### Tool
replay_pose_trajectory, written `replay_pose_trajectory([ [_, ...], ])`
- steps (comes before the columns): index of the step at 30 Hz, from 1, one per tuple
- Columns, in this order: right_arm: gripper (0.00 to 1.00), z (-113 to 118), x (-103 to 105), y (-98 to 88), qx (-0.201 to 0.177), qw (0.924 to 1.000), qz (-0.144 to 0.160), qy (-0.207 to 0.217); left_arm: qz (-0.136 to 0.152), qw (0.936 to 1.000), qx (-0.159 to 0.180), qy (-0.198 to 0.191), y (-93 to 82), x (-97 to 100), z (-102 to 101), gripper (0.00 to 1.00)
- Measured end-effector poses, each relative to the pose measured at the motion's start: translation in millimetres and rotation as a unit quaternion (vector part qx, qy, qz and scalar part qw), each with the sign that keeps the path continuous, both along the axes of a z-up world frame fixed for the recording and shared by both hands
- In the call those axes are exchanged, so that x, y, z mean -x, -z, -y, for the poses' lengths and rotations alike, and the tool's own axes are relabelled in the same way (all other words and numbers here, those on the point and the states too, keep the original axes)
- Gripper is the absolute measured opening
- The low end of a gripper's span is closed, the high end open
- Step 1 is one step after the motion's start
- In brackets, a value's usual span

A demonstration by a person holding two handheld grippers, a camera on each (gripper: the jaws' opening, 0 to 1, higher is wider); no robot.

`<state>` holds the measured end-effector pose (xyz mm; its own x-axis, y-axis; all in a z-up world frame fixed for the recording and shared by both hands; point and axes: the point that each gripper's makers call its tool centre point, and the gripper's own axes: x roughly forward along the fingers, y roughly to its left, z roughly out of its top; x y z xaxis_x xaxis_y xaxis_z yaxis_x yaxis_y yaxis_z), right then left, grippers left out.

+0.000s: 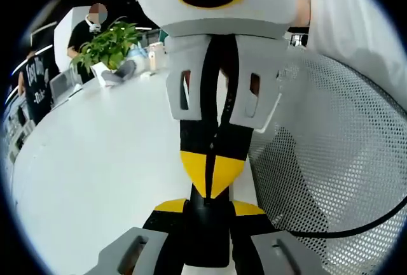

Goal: Press the specified remote control buttons in sequence, fully releasing each button before pressing the next.

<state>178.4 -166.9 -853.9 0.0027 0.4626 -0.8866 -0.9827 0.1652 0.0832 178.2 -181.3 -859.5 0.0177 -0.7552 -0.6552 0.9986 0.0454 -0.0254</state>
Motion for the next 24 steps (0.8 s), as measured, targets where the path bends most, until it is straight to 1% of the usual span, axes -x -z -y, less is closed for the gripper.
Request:
replay_pose_trajectory([
  [2,0.0,0.2,1.4,0.1,0.001,1.0,0.001,0.0,-0.001,1.0,0.002,0.0,-0.2,-0.3,-0.1,0.24],
  [5,0.0,0.1,3.0,0.5,0.004,0.9999,0.012,0.0,-0.006,0.9999,0.008,-0.002,-0.5,-0.2,-0.1,0.24],
  [8,0.0,-0.2,3.5,0.8,0.018,0.9992,0.036,0.003,-0.002,1.0,0.005,0.0,-0.3,0.4,0.3,0.24],
  [9,0.0,-0.1,3.6,0.9,0.021,0.9985,0.05,0.001,-0.001,1.0,0.004,0.001,-0.3,0.5,0.3,0.24],
  [14,0.0,0.5,2.6,0.2,0.008,0.9959,0.085,0.03,0.0,1.0,0.004,-0.003,-0.3,0.4,0.6,0.25],
  [16,0.0,0.7,3.4,0.3,0.005,0.9947,0.098,0.032,0.0,1.0,0.003,-0.009,-0.3,0.2,1.0,0.25],
  [17,0.0,0.8,3.3,0.2,0.003,0.9945,0.099,0.034,0.0,0.9999,0.001,-0.011,-0.3,0.1,1.3,0.25],
  [19,0.0,1.0,1.5,-0.6,-0.013,0.9942,0.097,0.045,0.0,0.9999,0.001,-0.014,-0.4,0.0,1.1,0.25],
  [22,0.0,1.0,0.9,-2.0,-0.054,0.9932,0.088,0.053,0.001,0.9999,0.001,-0.013,-0.4,-0.4,1.0,0.25],
  [24,0.0,1.5,0.7,-2.4,-0.073,0.9914,0.08,0.074,0.0,0.9999,0.002,-0.014,-0.5,-0.3,1.0,0.25],
])
